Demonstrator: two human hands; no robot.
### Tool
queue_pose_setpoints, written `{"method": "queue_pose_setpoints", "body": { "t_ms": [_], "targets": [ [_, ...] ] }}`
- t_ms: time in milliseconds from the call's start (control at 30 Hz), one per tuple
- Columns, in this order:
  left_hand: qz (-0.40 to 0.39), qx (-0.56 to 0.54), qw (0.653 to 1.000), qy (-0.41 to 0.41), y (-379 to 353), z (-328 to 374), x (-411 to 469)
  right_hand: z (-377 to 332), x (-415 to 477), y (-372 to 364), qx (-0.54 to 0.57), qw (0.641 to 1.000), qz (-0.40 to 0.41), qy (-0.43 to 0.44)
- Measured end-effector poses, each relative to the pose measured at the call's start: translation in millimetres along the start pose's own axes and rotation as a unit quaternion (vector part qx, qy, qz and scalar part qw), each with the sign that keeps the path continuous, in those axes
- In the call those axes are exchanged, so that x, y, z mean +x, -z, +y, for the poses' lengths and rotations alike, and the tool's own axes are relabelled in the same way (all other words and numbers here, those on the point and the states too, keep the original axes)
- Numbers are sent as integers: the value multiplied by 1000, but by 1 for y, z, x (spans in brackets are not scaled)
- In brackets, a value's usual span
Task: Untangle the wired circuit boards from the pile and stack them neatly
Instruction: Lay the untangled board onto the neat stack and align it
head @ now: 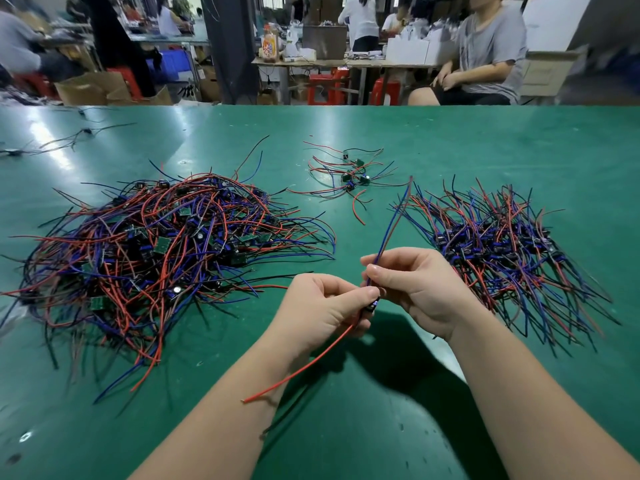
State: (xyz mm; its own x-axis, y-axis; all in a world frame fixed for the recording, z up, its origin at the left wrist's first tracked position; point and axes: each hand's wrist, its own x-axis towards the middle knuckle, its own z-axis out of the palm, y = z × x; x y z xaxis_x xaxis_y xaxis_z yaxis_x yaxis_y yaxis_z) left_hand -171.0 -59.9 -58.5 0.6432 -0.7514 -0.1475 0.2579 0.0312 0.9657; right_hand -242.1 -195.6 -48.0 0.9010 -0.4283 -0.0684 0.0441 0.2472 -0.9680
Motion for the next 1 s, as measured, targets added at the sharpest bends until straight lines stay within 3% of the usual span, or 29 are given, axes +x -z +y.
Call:
{"method": "queue_pose_setpoints", "body": {
  "t_ms": [233, 400, 567, 867, 1000],
  "targets": [
    [9, 46, 999, 14, -2, -2, -4, 2, 2, -1, -8, 999, 35, -20],
    [-49, 86, 995, 26, -15, -5, -11, -12, 5, 12, 25, 992, 115, 45],
    [-56, 86, 994, 39, -15, -3, -12, -14, 6, 18, 4, 985, 167, 32],
    [-134, 139, 978, 77, -13, -5, -13, -12, 14, 30, 10, 966, 253, 47],
    [-80, 138, 987, 33, -11, -3, -13, -10, 17, 32, 41, 963, 265, 20]
  ]
}}
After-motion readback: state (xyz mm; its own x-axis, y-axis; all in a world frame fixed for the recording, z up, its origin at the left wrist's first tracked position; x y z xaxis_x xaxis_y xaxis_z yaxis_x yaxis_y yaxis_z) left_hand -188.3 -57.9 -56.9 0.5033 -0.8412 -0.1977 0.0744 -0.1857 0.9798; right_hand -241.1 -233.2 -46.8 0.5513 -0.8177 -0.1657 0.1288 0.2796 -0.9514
